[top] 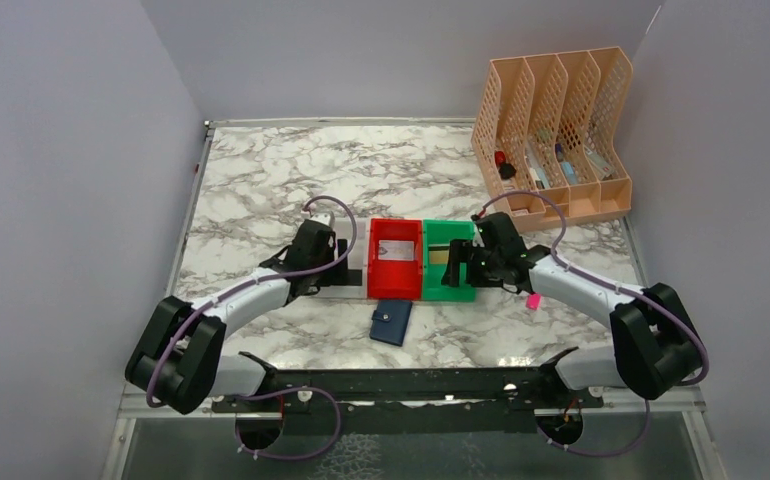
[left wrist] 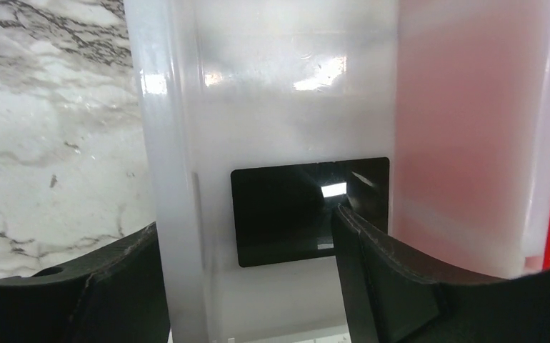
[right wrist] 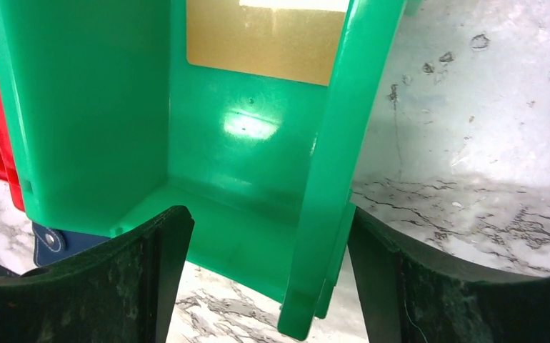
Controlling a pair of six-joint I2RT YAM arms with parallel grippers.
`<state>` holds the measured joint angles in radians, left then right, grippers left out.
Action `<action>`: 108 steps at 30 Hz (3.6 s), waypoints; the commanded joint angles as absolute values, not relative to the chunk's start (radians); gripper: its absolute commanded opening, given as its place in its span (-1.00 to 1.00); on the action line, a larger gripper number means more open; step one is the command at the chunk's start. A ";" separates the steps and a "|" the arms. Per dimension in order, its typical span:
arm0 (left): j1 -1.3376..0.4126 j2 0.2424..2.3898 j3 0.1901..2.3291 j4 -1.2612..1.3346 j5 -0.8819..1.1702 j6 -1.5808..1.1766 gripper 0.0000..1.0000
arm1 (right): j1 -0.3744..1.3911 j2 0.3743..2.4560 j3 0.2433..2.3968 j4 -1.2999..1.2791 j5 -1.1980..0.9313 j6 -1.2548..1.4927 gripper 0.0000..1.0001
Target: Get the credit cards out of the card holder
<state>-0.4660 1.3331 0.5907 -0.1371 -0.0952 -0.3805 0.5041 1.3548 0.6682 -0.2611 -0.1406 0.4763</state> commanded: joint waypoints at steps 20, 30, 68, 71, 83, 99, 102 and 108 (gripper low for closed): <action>-0.491 1.361 0.729 -0.189 -0.228 -0.436 0.53 | 0.515 1.523 0.953 -0.413 0.022 0.527 0.54; -0.463 1.413 0.789 -0.169 -0.146 -0.416 0.58 | 0.502 1.590 1.131 -0.496 0.163 0.437 0.63; -1.057 1.262 0.691 -0.297 -0.254 -0.603 0.43 | 0.540 1.140 0.306 0.069 -0.596 0.859 0.38; -1.072 1.345 0.723 -0.297 -0.278 -0.597 0.34 | 0.541 1.177 0.308 0.091 -0.605 0.865 0.36; -1.083 1.428 0.736 -0.301 -0.288 -0.579 -0.28 | 0.553 1.225 0.309 0.117 -0.613 0.869 0.32; -1.083 1.379 0.722 -0.296 -0.274 -0.586 -0.93 | 0.701 1.368 0.388 0.169 -0.476 0.932 0.20; -1.082 1.365 0.708 -0.287 -0.262 -0.602 -1.00 | 0.705 1.372 0.398 0.164 -0.429 0.932 0.21; -1.081 1.343 0.671 -0.230 -0.227 -0.626 -1.00 | 0.728 1.440 0.462 0.137 -0.400 0.887 0.28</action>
